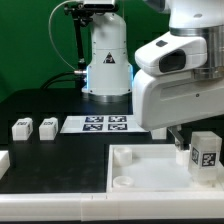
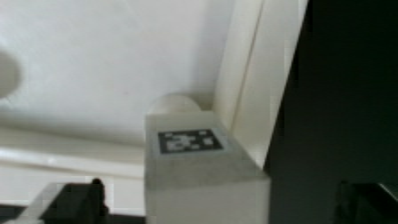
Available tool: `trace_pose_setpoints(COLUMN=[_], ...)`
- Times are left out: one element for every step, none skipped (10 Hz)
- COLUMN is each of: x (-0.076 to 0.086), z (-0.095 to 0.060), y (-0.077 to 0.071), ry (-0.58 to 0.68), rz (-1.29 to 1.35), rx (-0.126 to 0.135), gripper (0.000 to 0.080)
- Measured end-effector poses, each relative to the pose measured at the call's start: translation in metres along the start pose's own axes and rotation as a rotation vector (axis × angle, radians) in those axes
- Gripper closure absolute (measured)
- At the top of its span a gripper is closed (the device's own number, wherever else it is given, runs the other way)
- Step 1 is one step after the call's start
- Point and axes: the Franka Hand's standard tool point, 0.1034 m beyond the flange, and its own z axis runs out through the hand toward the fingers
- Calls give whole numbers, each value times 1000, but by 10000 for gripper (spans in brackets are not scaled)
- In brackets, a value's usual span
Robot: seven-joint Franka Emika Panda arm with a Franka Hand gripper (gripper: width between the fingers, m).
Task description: Assemble one leg
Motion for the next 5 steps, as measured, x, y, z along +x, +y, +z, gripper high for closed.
trace_pose_setpoints(x=[0, 0, 0, 0, 0], z=[1, 1, 1, 0, 0], y=[0, 0, 1, 1, 0], ry=[0, 0, 0, 1, 4], rz=[0, 42, 38, 42, 182], rx=[0, 1, 0, 0, 3], gripper=[273, 420, 495, 495, 495])
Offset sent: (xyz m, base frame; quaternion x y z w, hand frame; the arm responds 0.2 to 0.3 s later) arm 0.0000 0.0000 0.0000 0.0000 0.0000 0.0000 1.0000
